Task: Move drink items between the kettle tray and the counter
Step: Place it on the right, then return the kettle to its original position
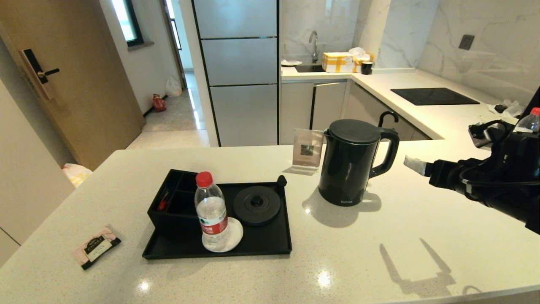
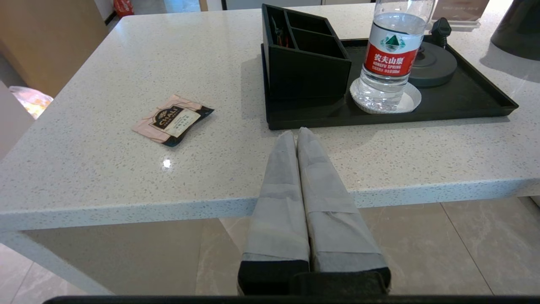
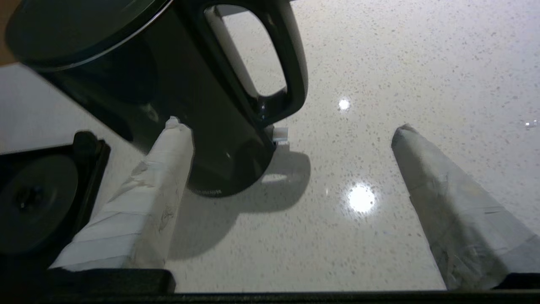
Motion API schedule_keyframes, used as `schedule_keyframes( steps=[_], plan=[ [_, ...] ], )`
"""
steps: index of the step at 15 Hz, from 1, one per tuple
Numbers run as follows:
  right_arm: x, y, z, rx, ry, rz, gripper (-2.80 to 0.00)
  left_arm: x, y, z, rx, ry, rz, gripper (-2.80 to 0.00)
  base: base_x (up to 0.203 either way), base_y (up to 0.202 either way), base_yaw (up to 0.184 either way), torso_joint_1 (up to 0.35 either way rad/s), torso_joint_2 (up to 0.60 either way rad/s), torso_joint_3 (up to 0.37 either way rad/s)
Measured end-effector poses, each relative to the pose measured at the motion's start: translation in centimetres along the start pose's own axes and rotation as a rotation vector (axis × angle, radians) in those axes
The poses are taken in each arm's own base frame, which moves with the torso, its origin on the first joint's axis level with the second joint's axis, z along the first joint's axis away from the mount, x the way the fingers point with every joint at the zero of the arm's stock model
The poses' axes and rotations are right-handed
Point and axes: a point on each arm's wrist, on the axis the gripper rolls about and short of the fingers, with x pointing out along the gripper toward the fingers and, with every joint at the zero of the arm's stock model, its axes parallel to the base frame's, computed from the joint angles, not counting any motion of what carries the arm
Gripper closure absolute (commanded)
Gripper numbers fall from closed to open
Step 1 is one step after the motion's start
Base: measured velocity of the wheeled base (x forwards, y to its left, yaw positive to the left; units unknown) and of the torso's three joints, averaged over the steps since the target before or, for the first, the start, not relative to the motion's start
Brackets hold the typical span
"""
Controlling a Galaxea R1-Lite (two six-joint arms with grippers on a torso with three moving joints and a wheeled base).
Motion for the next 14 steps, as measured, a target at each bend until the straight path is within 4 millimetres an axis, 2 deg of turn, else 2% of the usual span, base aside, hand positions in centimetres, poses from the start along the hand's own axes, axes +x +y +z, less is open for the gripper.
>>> schedule_keyframes(
  steps=[2,3,5,7,9,11,12,14],
  plan=[
    [-2.6,0.4,1.1,0.003,0.016,0.007,0.0,0.0,0.0,0.0,0.0,0.0,0.0,0.0,0.0,0.0,0.0,0.0,0.0,0.0],
    [-4.6,0.8,2.2,0.002,0.005,0.013,0.0,0.0,0.0,0.0,-0.001,0.0,0.0,0.0,0.0,0.0,0.0,0.0,0.0,0.0],
    [-10.3,1.8,4.4,-0.004,-0.046,0.028,0.0,0.0,0.0,0.0,0.0,0.0,0.0,0.0,0.0,0.0,0.0,0.0,0.0,0.0],
    [-17.1,2.7,5.2,-0.008,-0.089,0.039,0.0,0.0,0.0,0.0,0.0,0.0,0.0,0.0,0.0,0.0,0.0,0.0,0.0,0.0],
    [-23.5,3.1,3.9,-0.009,-0.1,0.026,0.0,0.0,0.0,0.0,0.0,0.0,0.0,0.0,0.0,0.0,0.0,0.0,0.0,0.0],
    [-28.9,3.1,1.5,-0.012,-0.143,-0.025,0.0,0.0,0.0,0.0,0.0,0.0,0.0,0.0,0.0,0.0,0.0,0.0,0.0,0.0],
    [-31.3,3.0,-0.3,-0.01,-0.154,-0.065,0.0,0.0,0.0,0.0,0.0,0.0,0.0,0.0,0.0,0.0,0.0,0.0,0.0,0.0],
    [-34.5,2.6,-3.5,-0.009,-0.155,-0.143,0.0,0.0,0.0,0.0,0.0,0.0,0.0,0.0,0.0,0.0,0.0,0.0,0.0,0.0]
  ],
)
